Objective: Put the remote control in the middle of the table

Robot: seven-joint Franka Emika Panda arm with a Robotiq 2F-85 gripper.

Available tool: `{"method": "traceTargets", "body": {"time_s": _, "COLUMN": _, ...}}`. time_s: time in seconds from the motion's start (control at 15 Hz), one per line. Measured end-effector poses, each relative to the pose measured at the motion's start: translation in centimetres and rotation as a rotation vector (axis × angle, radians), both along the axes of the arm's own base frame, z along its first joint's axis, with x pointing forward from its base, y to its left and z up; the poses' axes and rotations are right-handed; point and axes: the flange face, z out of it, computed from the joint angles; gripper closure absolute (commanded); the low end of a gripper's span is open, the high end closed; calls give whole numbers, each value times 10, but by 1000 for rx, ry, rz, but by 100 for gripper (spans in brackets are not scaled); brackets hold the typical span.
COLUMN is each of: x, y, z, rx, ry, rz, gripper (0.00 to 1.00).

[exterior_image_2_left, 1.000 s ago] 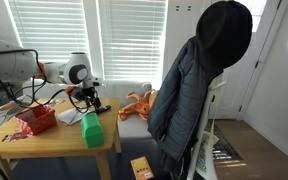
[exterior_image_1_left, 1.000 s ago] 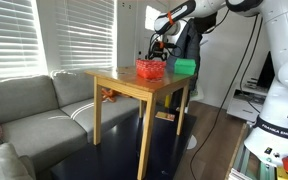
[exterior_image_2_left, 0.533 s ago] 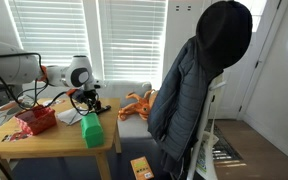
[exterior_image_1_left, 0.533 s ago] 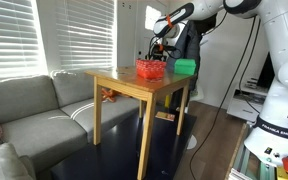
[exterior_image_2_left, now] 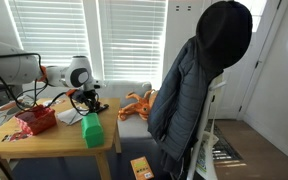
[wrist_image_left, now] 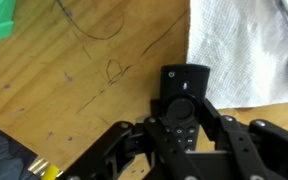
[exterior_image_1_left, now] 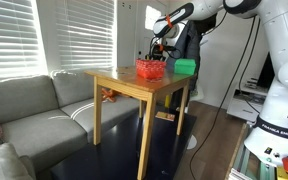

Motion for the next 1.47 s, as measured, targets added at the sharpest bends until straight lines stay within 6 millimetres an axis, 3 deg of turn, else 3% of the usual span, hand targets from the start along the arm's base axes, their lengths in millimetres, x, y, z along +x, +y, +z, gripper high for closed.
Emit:
{"method": "traceTargets", "body": {"time_s": 0.2, "x": -1, "y": 6, "z": 14, "rx": -2, "ry": -18, "rz": 38, "gripper": 83}}
{"method": "traceTargets", "body": {"time_s": 0.47, "x": -18, "y": 25, "z": 72, "rx": -8, "ry": -78, "rz": 122, "gripper": 83}}
{"method": "traceTargets", "body": {"time_s": 0.67, "x": -50, "y": 59, "z": 115, "rx": -3, "ry": -80, "rz": 265, "gripper": 83}}
{"method": "traceTargets", "body": {"time_s": 0.87, "x": -90, "y": 100, "z": 137, "rx": 0, "ry": -47, "rz": 430, "gripper": 83}}
{"method": "traceTargets", "body": {"time_s": 1.07, "x": -131, "y": 121, "z": 138, "rx": 0, "ry": 8, "rz": 567, "gripper": 83}}
{"method": "traceTargets", "body": {"time_s": 1.13, "x": -142, "y": 122, "z": 134, "rx": 1, "ry": 23, "rz": 587, "gripper": 58}}
{"method": "traceTargets", "body": {"time_s": 1.4, "x": -174, "y": 114, "z": 120, "rx": 11, "ry": 64, "rz": 604, "gripper": 58}}
{"method": "traceTargets", "body": {"time_s": 1.47, "x": -176, "y": 114, "z": 119, "rx": 12, "ry": 65, "rz": 605, "gripper": 83}}
